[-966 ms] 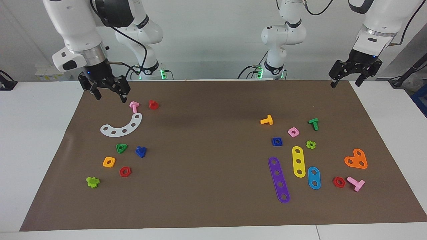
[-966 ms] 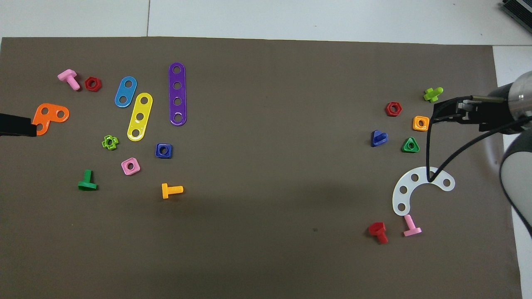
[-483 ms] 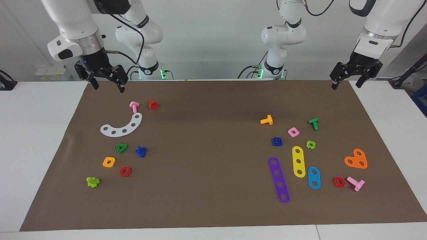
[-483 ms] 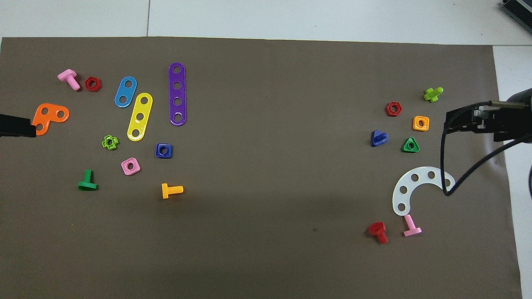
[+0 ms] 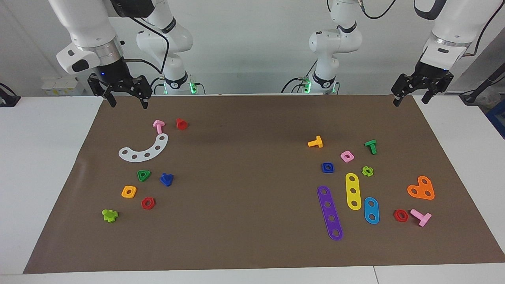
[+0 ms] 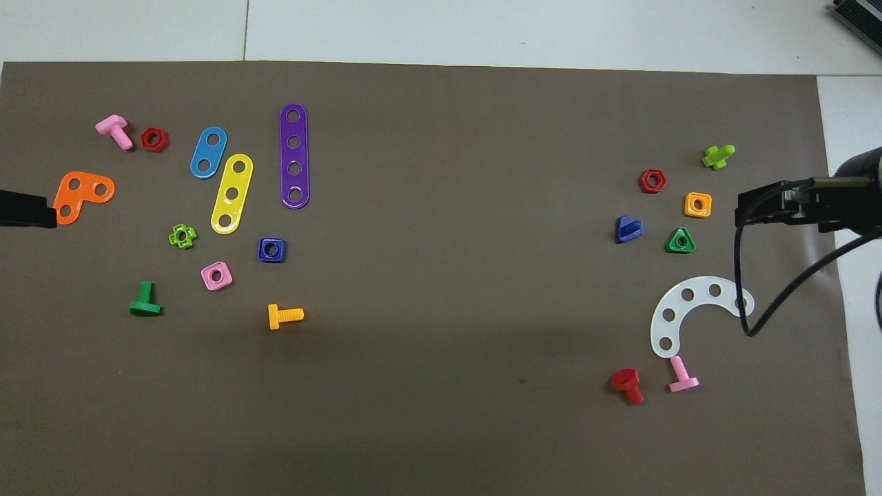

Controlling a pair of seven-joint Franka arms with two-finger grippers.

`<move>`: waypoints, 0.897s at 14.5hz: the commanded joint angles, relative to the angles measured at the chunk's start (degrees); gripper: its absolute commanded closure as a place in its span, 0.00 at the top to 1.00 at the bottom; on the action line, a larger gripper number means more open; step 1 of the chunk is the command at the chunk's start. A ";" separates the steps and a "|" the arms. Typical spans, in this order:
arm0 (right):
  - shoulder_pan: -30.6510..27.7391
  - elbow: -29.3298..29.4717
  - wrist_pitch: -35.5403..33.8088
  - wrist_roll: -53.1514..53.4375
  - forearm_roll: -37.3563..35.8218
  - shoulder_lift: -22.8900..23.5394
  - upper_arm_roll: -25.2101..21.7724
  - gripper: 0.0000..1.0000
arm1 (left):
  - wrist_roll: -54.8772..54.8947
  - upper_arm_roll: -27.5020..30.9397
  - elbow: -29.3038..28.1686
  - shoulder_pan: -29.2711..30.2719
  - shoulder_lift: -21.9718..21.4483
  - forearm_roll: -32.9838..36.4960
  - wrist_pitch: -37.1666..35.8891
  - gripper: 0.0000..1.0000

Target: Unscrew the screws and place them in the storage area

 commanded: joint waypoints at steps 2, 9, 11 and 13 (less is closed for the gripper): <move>-0.76 -1.93 -0.63 1.39 1.41 -1.45 0.56 1.00 | 0.31 -0.49 -1.80 0.75 -1.48 -0.70 1.45 1.00; -0.49 -2.55 -0.19 3.94 1.41 -1.71 0.56 1.00 | 0.13 -0.49 -2.07 0.75 -1.66 -0.79 0.75 1.00; -0.49 -2.55 -0.19 3.94 1.50 -1.71 0.56 1.00 | 0.04 -0.49 -2.07 0.58 -1.75 -0.79 0.75 1.00; -0.67 -2.55 -0.19 3.86 2.55 -1.71 0.56 1.00 | 0.31 -0.49 -2.07 0.58 -1.75 -0.79 0.83 1.00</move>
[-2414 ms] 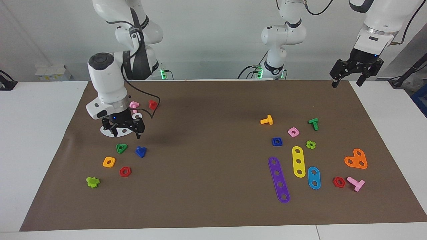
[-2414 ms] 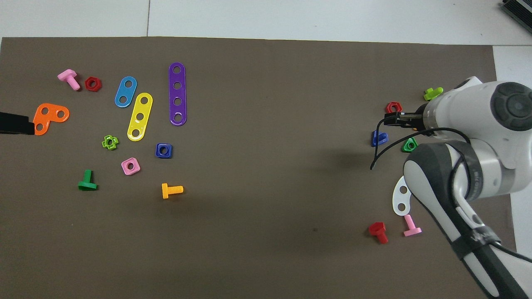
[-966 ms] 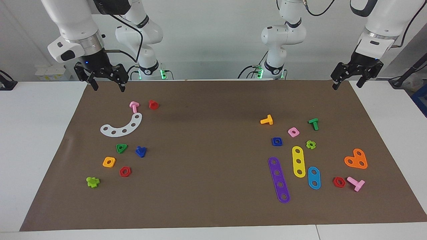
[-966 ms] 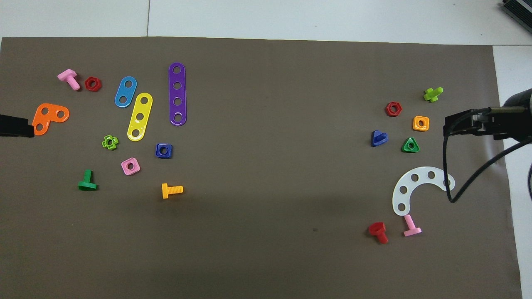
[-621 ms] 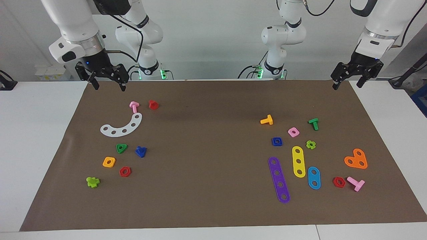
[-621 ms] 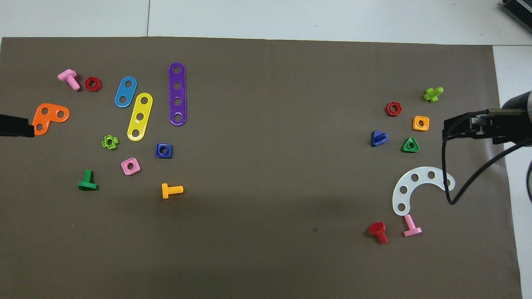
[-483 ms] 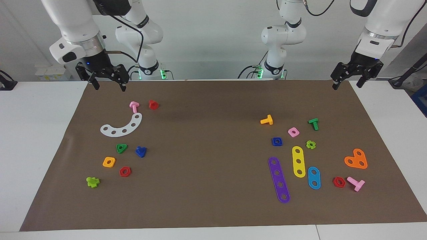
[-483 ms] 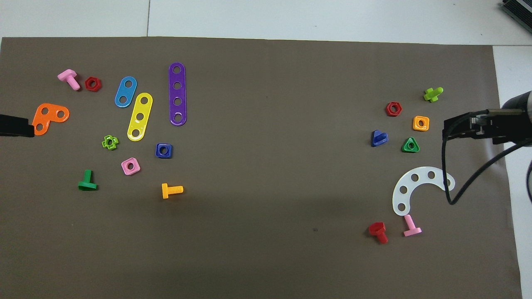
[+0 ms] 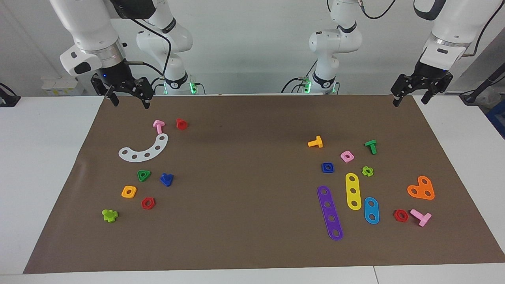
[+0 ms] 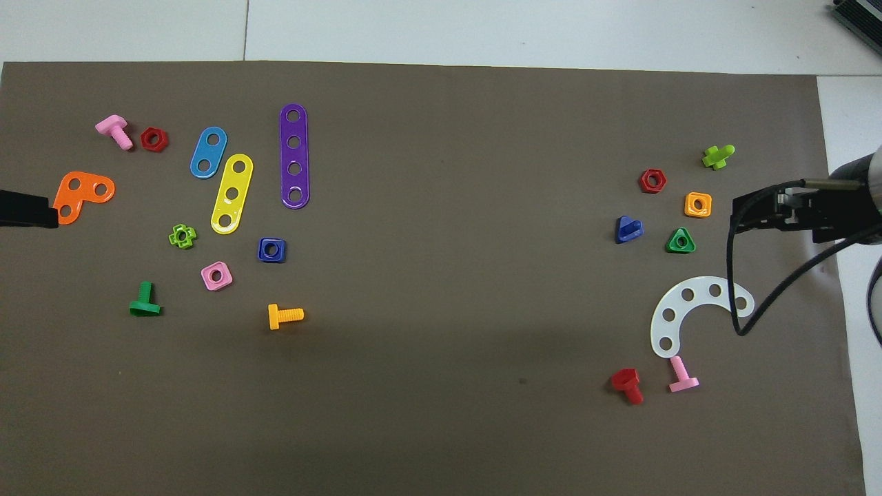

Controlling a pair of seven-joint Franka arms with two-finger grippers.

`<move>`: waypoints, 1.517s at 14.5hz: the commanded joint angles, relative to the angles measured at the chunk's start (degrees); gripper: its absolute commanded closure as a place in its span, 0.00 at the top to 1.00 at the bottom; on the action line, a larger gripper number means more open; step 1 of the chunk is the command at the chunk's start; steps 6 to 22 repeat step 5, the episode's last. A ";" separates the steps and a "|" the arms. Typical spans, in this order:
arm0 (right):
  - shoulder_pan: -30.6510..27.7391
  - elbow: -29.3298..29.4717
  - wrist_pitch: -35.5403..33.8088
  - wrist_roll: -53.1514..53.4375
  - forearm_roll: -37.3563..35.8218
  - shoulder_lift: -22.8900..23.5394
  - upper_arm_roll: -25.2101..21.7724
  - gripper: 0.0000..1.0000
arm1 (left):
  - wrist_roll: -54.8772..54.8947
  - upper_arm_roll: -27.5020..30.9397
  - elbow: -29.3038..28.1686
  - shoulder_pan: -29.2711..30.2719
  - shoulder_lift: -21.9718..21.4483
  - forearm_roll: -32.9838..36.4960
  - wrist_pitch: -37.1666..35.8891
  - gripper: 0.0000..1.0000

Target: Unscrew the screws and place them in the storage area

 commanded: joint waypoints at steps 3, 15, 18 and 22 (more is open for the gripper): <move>-0.71 -2.27 0.44 0.43 2.18 -1.93 0.39 1.00 | 0.19 -0.45 -1.51 0.40 -1.56 -0.78 0.55 1.00; -0.54 -2.36 0.44 0.34 2.09 -1.93 0.39 1.00 | 0.28 -0.45 -1.16 0.58 -1.47 -0.87 -0.15 1.00; -0.54 -2.36 0.44 0.34 2.09 -1.93 0.39 1.00 | 0.28 -0.45 -1.16 0.58 -1.47 -0.87 -0.15 1.00; -0.54 -2.36 0.44 0.34 2.09 -1.93 0.39 1.00 | 0.28 -0.45 -1.16 0.58 -1.47 -0.87 -0.15 1.00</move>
